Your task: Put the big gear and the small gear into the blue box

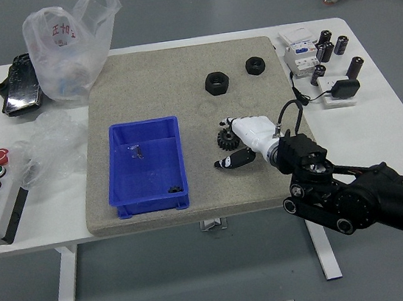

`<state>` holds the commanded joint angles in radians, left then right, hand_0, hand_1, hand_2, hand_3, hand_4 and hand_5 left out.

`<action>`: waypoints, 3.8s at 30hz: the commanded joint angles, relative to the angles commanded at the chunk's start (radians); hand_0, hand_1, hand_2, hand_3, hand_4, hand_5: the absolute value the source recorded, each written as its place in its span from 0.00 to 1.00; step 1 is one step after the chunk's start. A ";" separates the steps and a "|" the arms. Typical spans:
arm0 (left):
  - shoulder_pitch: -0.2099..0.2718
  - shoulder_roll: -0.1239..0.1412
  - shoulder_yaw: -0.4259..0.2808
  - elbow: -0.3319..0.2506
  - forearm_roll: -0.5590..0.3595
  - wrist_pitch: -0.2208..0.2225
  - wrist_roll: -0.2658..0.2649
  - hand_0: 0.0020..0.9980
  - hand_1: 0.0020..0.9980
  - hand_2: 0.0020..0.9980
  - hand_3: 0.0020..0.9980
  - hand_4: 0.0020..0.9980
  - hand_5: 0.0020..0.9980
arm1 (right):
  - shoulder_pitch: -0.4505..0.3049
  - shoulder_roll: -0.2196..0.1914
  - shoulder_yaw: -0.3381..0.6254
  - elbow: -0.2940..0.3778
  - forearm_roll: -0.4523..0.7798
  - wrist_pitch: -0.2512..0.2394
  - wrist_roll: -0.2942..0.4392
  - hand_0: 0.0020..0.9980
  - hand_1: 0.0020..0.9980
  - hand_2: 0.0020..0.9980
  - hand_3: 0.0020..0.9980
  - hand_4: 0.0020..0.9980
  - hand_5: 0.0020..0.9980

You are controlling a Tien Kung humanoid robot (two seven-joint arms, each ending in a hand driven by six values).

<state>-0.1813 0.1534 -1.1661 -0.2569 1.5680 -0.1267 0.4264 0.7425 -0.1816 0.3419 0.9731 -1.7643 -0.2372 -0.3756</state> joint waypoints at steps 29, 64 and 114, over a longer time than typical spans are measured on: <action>0.002 -0.002 0.002 -0.001 -0.008 0.005 -0.011 0.91 0.89 0.88 0.92 0.98 1.00 | 0.000 0.020 0.008 0.345 -0.233 -0.065 0.008 0.51 0.63 0.63 0.57 0.03 0.11; 0.009 -0.003 0.018 0.002 -0.025 0.009 -0.016 0.91 0.89 0.88 0.92 0.98 1.00 | -0.210 -0.108 0.362 0.464 0.181 -0.172 0.280 0.62 0.82 0.86 0.86 0.70 0.30; -0.033 0.017 0.683 0.024 -0.597 0.119 -0.272 0.76 0.59 0.60 0.79 0.80 0.72 | -0.618 -0.211 1.156 0.423 1.017 0.012 0.712 0.46 0.43 0.58 0.66 0.73 0.38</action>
<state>-0.2146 0.1701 -0.4832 -0.2330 0.9706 -0.0077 0.1541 0.1243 -0.3926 1.4983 1.3957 -0.7473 -0.2257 0.3365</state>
